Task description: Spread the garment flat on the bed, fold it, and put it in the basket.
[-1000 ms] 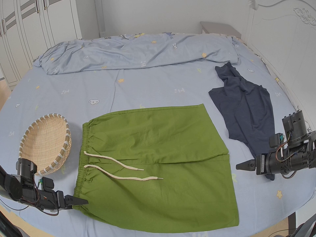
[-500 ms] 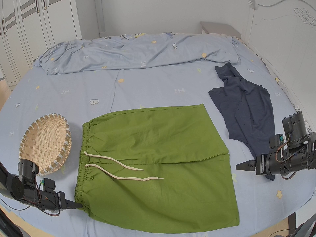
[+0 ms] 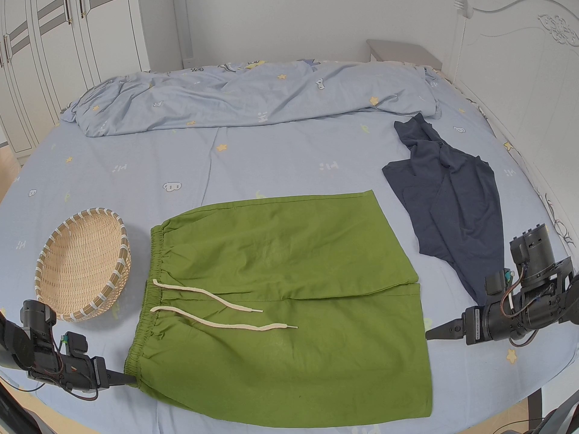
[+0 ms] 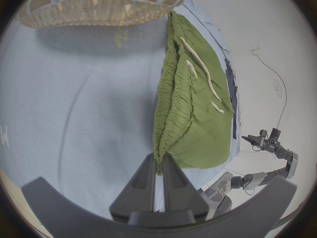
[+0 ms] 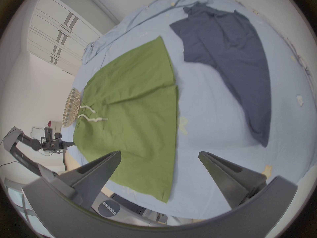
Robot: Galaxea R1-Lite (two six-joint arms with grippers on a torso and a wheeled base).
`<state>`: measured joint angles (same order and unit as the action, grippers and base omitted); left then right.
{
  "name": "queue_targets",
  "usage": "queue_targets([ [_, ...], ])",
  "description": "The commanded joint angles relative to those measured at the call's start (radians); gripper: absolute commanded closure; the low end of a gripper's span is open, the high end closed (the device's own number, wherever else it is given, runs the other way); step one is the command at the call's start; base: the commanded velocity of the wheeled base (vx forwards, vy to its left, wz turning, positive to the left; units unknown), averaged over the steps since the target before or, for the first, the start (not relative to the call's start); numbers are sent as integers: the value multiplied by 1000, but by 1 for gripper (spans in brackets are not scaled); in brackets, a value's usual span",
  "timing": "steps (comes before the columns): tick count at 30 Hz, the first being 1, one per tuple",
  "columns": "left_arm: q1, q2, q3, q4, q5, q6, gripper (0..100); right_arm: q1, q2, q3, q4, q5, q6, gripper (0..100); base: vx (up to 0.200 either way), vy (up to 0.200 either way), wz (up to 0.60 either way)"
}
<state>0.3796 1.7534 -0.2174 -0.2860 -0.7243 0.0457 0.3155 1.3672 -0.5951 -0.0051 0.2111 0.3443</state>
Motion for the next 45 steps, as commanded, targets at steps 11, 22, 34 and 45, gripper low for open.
queue_targets([
  [11,18,-3,21,-2,0,13,100,-58,162,74,-3,320,-36,0,0,0,0],
  [22,-31,-6,33,-2,2,13,100,-64,288,133,1,363,-218,0,0,0,0],
  [34,-27,-8,32,-4,2,13,100,-47,355,143,1,468,-255,0,0,0,0],
  [45,-22,-6,29,-4,2,13,100,-23,369,141,1,521,-268,0,0,0,0],
])
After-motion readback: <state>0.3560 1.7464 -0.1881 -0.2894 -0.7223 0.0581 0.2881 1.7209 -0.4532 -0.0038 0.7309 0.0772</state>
